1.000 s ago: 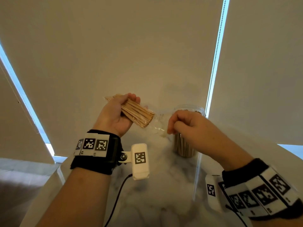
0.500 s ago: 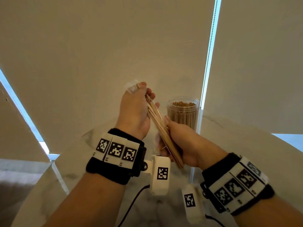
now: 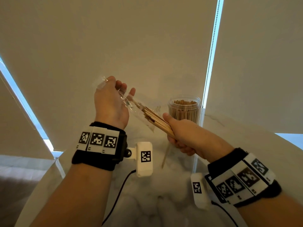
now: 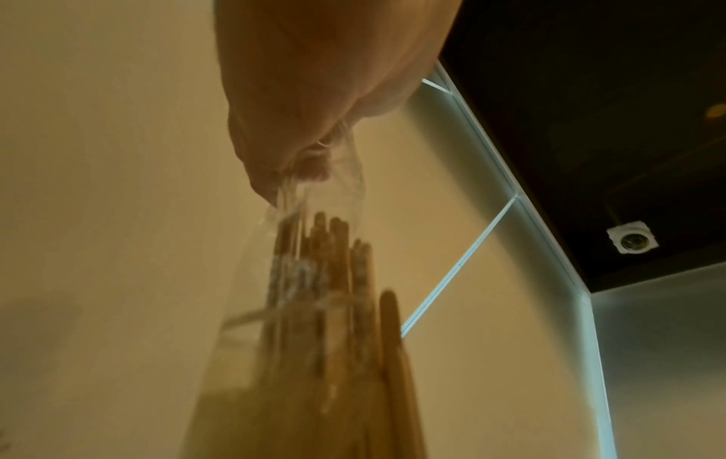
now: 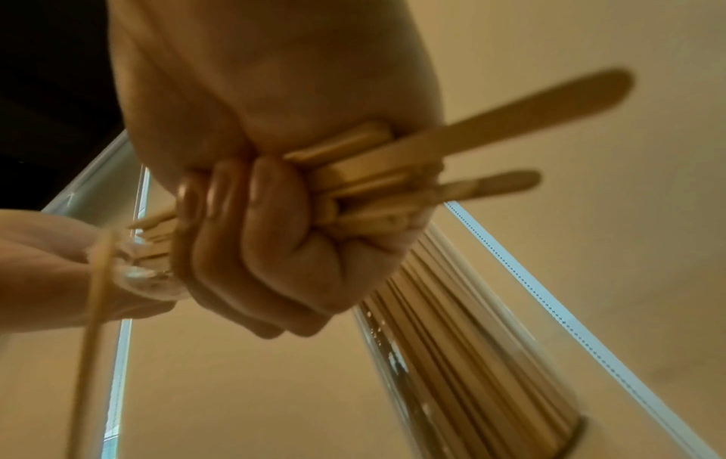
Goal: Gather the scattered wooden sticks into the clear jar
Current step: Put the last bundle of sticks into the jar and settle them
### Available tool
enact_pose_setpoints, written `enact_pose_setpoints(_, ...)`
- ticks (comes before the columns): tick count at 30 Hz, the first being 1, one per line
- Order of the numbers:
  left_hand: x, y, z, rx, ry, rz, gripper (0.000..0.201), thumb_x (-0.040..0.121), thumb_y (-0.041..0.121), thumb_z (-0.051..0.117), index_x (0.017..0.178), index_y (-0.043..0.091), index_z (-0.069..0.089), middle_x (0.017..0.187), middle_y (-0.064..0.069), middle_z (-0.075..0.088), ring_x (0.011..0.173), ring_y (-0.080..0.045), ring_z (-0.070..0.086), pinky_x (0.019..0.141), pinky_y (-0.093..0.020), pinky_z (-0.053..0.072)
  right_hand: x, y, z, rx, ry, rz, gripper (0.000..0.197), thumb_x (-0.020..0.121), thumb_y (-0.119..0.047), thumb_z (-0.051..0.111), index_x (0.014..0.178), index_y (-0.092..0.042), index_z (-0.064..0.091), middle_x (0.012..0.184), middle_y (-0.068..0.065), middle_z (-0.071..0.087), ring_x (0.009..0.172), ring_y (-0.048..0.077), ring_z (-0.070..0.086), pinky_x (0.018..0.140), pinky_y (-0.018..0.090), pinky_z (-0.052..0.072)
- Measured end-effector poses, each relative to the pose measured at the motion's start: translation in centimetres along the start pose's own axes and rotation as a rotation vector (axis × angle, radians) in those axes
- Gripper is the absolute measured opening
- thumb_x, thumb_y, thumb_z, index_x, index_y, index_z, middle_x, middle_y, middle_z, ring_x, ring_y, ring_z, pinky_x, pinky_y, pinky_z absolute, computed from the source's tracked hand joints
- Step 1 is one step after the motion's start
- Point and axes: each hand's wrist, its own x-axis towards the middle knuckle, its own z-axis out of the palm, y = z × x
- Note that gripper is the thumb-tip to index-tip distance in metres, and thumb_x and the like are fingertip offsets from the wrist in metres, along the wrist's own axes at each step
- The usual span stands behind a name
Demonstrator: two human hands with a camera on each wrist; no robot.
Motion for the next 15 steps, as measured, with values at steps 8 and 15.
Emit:
enact_pose_setpoints(8, -0.2, -2.2, -4.2, -0.019, 0.177, -0.097, 0.022, 0.106, 0.019, 0.052, 0.125, 0.011, 0.059, 0.092, -0.005, 0.063, 0.087, -0.019, 0.066, 0.090, -0.048, 0.059, -0.2, 0.2, -2.3, -0.169, 0.153, -0.056, 0.062, 0.098, -0.060, 0.030, 0.060, -0.016, 0.053, 0.046, -0.002, 0.043, 0.036, 0.014, 0.037, 0.042, 0.019, 0.035)
enact_pose_setpoints(15, -2.4, -6.2, -5.7, 0.375, 0.111, -0.267, 0.025, 0.097, 0.031, 0.066, 0.114, 0.014, 0.060, 0.101, -0.005, 0.061, 0.096, -0.018, 0.059, 0.096, -0.041, 0.048, 0.0, 0.2, -2.9, -0.205, 0.169, -0.095, 0.059, 0.096, -0.057, 0.030, 0.059, -0.017, 0.052, 0.049, 0.003, 0.047, 0.036, 0.017, 0.040, 0.041, 0.019, 0.034)
